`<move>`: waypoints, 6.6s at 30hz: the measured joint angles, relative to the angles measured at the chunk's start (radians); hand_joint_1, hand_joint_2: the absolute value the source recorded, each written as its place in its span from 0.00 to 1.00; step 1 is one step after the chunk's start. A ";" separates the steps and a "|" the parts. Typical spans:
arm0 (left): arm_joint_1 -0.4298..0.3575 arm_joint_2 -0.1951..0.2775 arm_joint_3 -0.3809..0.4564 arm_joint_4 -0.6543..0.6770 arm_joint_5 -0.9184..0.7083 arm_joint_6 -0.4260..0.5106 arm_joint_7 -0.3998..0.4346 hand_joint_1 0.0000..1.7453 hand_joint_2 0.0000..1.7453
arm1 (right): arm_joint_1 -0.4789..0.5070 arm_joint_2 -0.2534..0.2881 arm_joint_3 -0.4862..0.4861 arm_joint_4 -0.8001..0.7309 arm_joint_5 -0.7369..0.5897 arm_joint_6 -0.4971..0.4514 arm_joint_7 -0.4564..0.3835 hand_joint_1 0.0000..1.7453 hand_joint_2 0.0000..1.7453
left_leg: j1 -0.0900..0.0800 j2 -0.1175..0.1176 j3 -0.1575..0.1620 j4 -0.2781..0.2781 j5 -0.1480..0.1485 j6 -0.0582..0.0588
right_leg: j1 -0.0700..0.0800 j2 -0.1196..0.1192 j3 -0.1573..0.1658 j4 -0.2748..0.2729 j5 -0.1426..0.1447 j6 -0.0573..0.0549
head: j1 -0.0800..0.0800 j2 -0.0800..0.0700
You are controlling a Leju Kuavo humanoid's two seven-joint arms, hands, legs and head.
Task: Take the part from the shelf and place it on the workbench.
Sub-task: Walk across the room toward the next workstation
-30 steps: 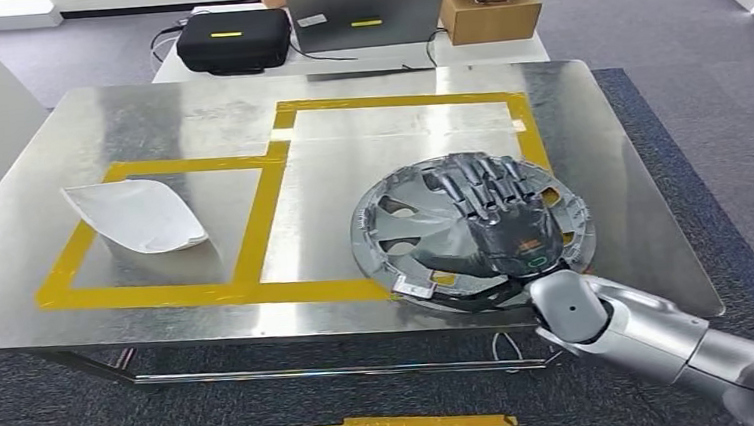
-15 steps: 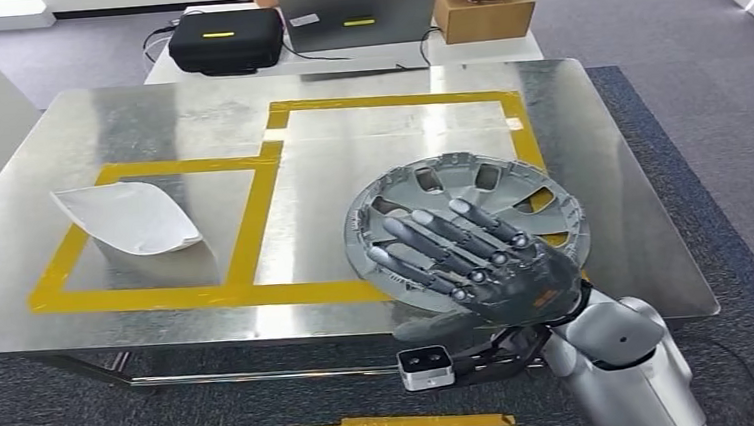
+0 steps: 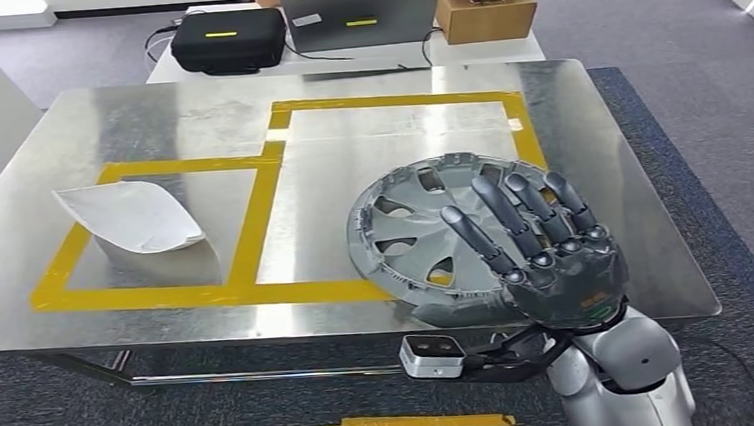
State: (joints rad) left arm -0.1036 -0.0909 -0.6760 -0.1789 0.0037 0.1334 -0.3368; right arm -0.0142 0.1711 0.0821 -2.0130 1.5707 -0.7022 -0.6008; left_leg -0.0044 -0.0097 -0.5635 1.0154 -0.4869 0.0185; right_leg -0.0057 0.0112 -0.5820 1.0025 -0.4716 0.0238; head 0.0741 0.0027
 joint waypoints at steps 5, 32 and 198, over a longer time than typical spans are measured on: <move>-0.001 0.000 0.000 0.000 0.002 0.001 0.000 0.00 0.00 | 0.004 0.010 -0.006 -0.010 0.000 0.000 -0.003 0.00 0.00 | 0.011 0.010 0.006 -0.034 0.031 0.020 | -0.002 -0.001 -0.029 0.071 -0.064 0.016 | 0.003 0.000; -0.007 -0.003 0.001 0.000 -0.001 0.016 0.003 0.00 0.00 | 0.019 0.031 -0.042 -0.011 0.001 0.003 -0.022 0.00 0.00 | -0.004 0.012 0.101 -0.035 -0.054 0.002 | 0.001 -0.009 -0.064 0.002 0.079 0.000 | -0.002 0.000; 0.066 -0.029 0.129 0.005 0.143 0.188 -0.053 0.00 0.00 | -0.053 0.023 -1.533 1.795 -0.198 0.379 0.504 0.00 0.00 | 0.025 0.000 -0.139 0.289 -0.107 -0.033 | -0.014 -0.060 0.082 0.006 -0.066 -0.016 | -0.014 0.000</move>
State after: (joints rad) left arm -0.0378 -0.1198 -0.5470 -0.1743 0.1465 0.3216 -0.3899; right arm -0.0676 0.1939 -1.4508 -0.2178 1.3726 -0.3230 -0.0973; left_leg 0.0204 -0.0094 -0.7029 1.3042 -0.5941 -0.0148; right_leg -0.0200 -0.0484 -0.5004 1.0084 -0.5379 0.0079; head 0.0602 0.0027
